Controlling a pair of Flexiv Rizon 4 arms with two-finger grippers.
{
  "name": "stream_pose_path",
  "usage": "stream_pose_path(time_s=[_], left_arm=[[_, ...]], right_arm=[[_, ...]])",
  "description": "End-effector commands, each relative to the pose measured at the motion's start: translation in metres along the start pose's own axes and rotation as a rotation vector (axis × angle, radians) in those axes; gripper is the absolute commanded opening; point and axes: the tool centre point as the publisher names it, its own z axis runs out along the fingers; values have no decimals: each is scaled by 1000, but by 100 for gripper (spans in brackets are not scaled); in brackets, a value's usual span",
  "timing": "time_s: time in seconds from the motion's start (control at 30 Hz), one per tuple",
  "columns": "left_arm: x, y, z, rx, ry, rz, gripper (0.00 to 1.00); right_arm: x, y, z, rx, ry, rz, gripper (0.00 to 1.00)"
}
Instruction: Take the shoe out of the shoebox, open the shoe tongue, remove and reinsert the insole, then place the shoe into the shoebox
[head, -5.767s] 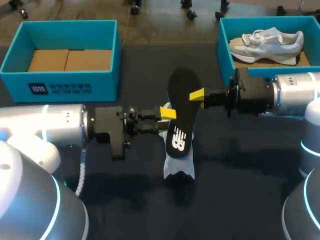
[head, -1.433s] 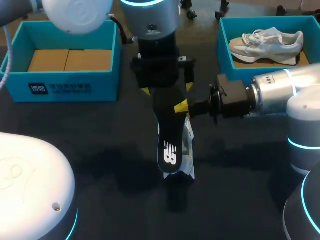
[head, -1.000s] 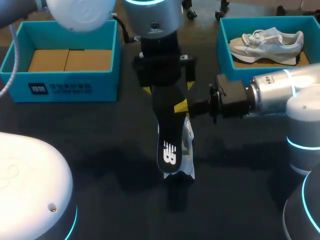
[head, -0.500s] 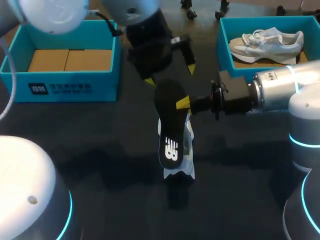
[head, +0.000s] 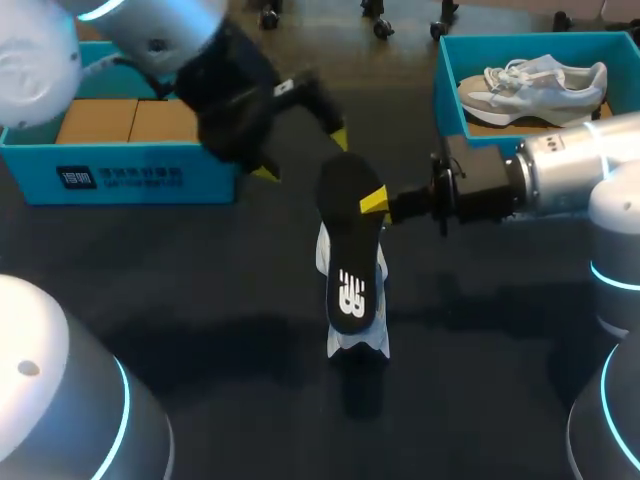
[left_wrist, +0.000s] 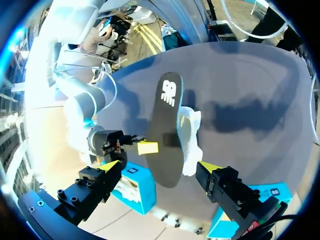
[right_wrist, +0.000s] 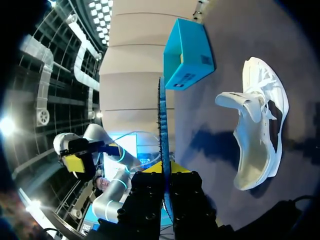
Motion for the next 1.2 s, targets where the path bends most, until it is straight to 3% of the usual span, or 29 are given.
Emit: stream_pose_path(time_s=[0.03,0.17,0.3,0.83,0.97,1.2], left_arm=[[27,-8,-1,-32,-318,-1,100],[35,-12,-1,-13,-391,-12,100],[51,-19,17,120,-367,-30,100],[51,-19,17,120,-367,-30,100],[44,-12,37,88,-531,-94,100],[52,-5,61,13,-670,-180,100]], right_arm=[[5,-2,-5,1,-14,2,0],[5,-2,-7,-3,-20,5,0],[4,-4,-8,-1,-20,16,0],[12,-1,-8,2,-35,4,0],[17,-1,-4,0,-39,-6,0],[23,-4,2,-15,-35,-4,0]])
